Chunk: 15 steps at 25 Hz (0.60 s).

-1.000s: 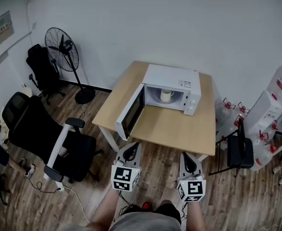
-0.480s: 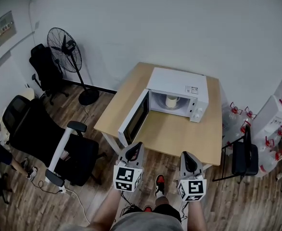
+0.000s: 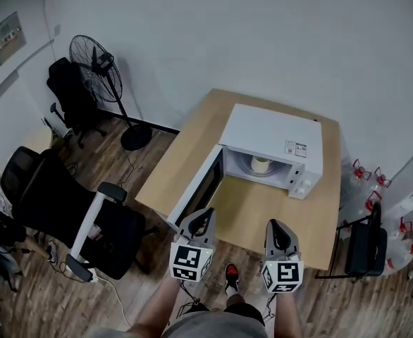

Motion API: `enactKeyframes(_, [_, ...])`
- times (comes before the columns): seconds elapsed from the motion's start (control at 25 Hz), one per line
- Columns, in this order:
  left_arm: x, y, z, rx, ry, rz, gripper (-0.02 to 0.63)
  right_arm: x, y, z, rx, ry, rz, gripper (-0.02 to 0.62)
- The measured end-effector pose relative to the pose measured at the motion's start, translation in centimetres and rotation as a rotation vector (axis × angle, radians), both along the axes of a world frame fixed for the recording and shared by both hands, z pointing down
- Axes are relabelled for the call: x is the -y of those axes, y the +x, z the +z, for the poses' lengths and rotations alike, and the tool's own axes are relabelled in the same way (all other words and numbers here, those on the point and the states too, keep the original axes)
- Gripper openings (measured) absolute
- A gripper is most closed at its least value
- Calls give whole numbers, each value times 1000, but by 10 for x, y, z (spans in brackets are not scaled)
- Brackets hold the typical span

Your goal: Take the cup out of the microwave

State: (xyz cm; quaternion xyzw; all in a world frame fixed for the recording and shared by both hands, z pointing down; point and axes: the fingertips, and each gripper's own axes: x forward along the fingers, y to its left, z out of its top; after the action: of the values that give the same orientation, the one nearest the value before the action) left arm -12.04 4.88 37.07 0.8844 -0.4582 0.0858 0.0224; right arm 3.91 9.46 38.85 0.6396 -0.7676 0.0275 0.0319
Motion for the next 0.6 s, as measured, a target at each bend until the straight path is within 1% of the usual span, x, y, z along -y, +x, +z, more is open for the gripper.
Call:
enactKeyframes(0.24, [61, 23, 26, 13, -44, -18, 23, 65, 23, 28, 14, -55, -7, 18])
enactKeyframes(0.6, [128, 53, 67, 38, -94, -21, 23, 140, 45, 78, 23, -126, -20, 18])
